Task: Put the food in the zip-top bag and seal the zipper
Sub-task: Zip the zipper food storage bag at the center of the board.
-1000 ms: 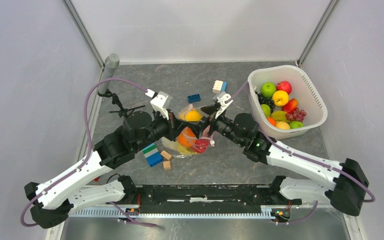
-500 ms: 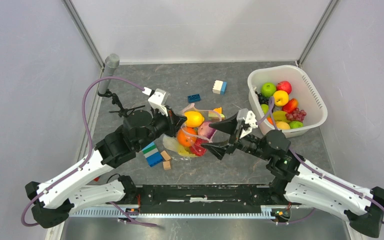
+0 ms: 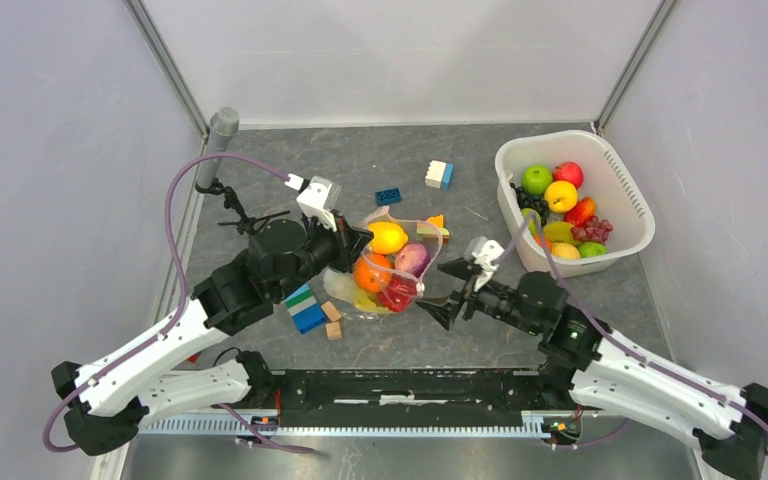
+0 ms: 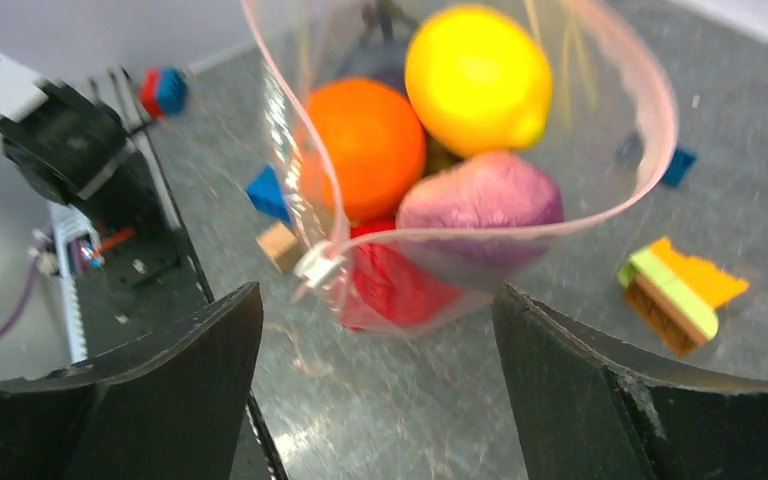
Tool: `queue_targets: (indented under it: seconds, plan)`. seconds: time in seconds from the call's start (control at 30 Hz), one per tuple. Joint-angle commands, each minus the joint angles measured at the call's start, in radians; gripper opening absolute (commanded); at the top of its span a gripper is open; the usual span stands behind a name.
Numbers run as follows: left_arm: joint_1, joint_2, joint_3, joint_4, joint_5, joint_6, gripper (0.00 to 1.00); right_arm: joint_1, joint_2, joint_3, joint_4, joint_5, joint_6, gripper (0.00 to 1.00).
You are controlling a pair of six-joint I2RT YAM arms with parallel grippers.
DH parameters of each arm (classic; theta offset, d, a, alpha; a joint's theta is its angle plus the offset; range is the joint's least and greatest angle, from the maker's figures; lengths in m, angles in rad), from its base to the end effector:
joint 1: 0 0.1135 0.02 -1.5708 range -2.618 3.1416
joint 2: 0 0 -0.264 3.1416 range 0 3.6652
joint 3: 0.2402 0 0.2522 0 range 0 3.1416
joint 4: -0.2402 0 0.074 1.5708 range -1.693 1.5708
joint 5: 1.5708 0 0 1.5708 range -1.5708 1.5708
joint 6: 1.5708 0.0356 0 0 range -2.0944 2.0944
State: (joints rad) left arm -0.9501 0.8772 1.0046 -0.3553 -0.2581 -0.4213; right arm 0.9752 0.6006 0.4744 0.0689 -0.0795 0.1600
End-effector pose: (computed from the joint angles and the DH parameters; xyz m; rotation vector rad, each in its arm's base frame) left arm 0.1192 -0.1511 0.3826 0.2985 1.8302 -0.7429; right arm 0.0886 0.1358 0.2851 -0.7369 1.5447 0.9256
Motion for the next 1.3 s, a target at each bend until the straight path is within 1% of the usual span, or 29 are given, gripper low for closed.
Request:
queue_targets:
  seconds: [0.0,0.07,0.17,0.33,0.37,0.43,0.5,0.57,0.63,0.73,0.77,0.8,0.83,0.87,0.9,0.93,1.0,1.1,1.2,1.27]
  plan:
    - [0.004,-0.006,0.006,0.082,-0.021,-0.072,0.03,0.011,0.127,0.028,-0.017,0.07,-0.003,0.88]
    - [0.004,-0.009,0.005,0.081,-0.026,-0.072,0.03,0.036,0.153,0.007,0.071,0.084,-0.002,0.88]
    - [0.004,-0.011,0.006,0.075,-0.028,-0.071,0.03,0.087,0.173,-0.014,0.145,0.224,0.003,0.88]
    - [0.004,-0.012,0.005,0.075,-0.036,-0.069,0.03,0.203,0.219,-0.042,0.258,0.411,-0.015,0.83]
    - [0.004,-0.012,0.005,0.075,-0.037,-0.069,0.03,0.219,0.226,-0.048,0.277,0.439,-0.017,0.81]
    - [0.004,-0.014,0.003,0.075,-0.038,-0.069,0.03,0.235,0.233,-0.068,0.314,0.488,-0.006,0.7]
    - [0.004,-0.015,0.003,0.073,-0.04,-0.07,0.03,0.244,0.228,-0.092,0.341,0.521,0.005,0.53]
    - [0.004,-0.019,0.002,0.07,-0.042,-0.067,0.03,0.247,0.205,-0.128,0.375,0.554,0.016,0.46]
    - [0.004,-0.023,-0.001,0.071,-0.043,-0.068,0.03,0.247,0.167,-0.172,0.426,0.601,0.03,0.4]
    - [0.005,-0.021,-0.003,0.072,-0.039,-0.071,0.03,0.248,0.11,-0.232,0.505,0.627,0.033,0.27]
    - [0.005,-0.018,-0.001,0.073,-0.034,-0.07,0.03,0.247,0.103,-0.242,0.523,0.617,0.027,0.26]
    - [0.005,-0.017,-0.001,0.073,-0.031,-0.072,0.03,0.247,0.102,-0.247,0.539,0.592,0.015,0.28]
    - [0.006,-0.015,0.0,0.073,-0.03,-0.072,0.03,0.247,0.107,-0.241,0.537,0.572,0.008,0.36]
    - [0.005,-0.014,-0.001,0.075,-0.03,-0.075,0.03,0.247,0.116,-0.229,0.531,0.545,0.003,0.48]
    - [0.006,-0.014,-0.001,0.076,-0.031,-0.075,0.04,0.248,0.13,-0.218,0.527,0.511,-0.008,0.58]
    - [0.005,-0.012,-0.001,0.079,-0.032,-0.075,0.03,0.247,0.143,-0.206,0.528,0.479,-0.015,0.64]
    - [0.006,-0.01,0.001,0.081,-0.032,-0.076,0.04,0.249,0.175,-0.194,0.532,0.424,-0.023,0.72]
    - [0.006,-0.008,0.005,0.072,-0.033,-0.074,0.04,0.25,0.192,-0.176,0.504,0.389,-0.028,0.78]
    - [0.005,-0.009,0.002,0.07,-0.037,-0.074,0.04,0.25,0.177,-0.18,0.447,0.404,-0.028,0.8]
    - [0.005,-0.007,0.004,0.07,-0.038,-0.073,0.04,0.25,0.157,-0.189,0.416,0.396,-0.039,0.83]
